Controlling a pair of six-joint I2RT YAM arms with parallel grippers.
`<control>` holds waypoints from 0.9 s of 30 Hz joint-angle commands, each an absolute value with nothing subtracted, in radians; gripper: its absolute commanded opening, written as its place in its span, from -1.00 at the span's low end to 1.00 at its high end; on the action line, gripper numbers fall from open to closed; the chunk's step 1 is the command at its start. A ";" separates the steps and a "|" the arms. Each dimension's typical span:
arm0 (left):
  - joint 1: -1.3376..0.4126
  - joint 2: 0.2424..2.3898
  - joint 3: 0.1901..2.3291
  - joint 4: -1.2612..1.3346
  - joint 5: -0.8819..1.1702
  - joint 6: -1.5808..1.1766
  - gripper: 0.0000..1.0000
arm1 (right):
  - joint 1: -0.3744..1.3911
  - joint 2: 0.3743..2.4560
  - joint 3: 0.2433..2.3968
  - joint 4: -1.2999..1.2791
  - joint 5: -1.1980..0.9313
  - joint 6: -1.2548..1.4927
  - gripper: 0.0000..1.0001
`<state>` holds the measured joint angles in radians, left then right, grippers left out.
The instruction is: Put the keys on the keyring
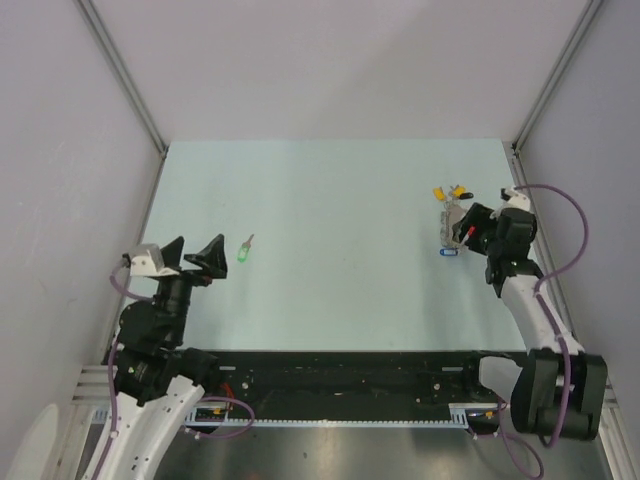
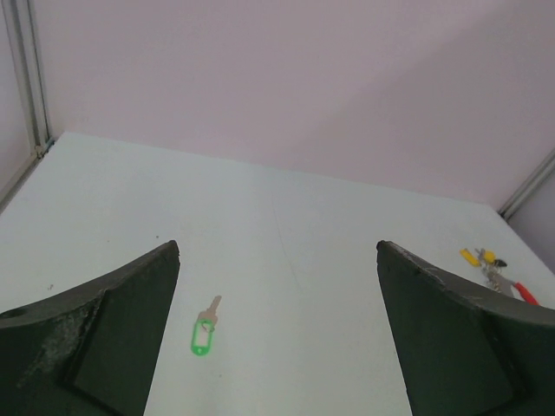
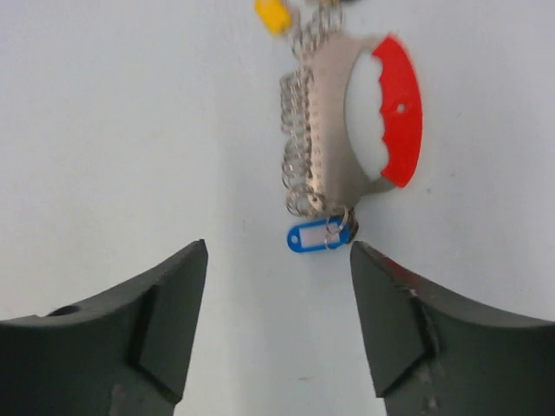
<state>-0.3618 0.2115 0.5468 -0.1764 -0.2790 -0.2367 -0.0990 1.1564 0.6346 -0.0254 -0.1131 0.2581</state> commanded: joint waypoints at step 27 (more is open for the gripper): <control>-0.347 -0.130 0.445 0.008 -0.334 -0.169 0.99 | 0.075 0.034 0.698 -0.224 0.400 0.124 0.99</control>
